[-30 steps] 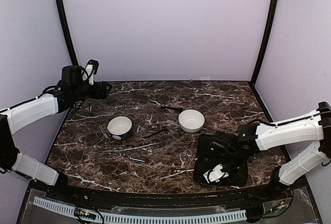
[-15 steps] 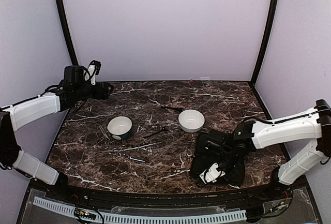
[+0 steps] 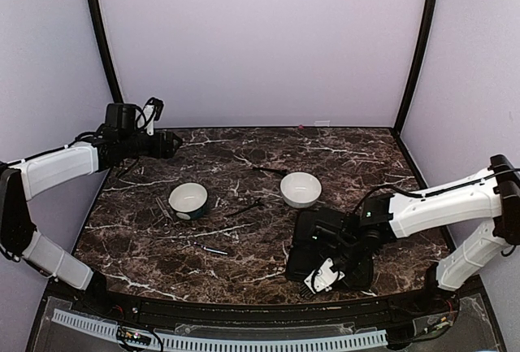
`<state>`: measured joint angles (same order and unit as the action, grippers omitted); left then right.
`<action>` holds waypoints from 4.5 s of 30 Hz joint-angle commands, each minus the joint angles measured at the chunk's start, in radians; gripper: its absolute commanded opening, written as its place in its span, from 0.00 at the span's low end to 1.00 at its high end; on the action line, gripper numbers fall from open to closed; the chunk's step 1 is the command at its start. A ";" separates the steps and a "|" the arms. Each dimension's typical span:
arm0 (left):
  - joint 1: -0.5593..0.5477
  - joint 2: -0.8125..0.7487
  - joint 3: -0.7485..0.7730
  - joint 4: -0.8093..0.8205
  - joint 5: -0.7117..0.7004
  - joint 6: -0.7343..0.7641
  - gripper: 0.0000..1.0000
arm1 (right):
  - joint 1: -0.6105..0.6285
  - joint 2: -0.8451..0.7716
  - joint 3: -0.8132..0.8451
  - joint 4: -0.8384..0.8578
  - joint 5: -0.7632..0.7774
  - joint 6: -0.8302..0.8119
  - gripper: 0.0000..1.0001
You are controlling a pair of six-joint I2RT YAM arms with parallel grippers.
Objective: Sort the hair-cutting tools
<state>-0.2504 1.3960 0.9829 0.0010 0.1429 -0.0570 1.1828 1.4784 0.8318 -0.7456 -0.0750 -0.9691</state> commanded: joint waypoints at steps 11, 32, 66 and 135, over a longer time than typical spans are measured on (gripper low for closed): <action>-0.333 -0.015 0.233 -0.471 -0.229 -0.004 0.79 | -0.416 -0.383 0.054 -0.025 -0.248 0.099 0.51; -0.614 0.248 0.189 -0.899 -0.213 0.454 0.57 | -0.834 -0.629 -0.236 0.375 -0.250 0.286 0.48; -0.663 0.474 0.200 -0.784 -0.133 0.562 0.30 | -0.833 -0.622 -0.272 0.385 -0.256 0.234 0.48; -0.636 0.394 0.067 -0.733 -0.180 0.364 0.28 | -0.834 -0.602 -0.277 0.367 -0.270 0.223 0.49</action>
<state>-0.8925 1.7271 1.0267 -0.7044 -0.0608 0.3031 0.3534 0.8806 0.5510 -0.3748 -0.3050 -0.7437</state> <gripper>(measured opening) 0.298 0.487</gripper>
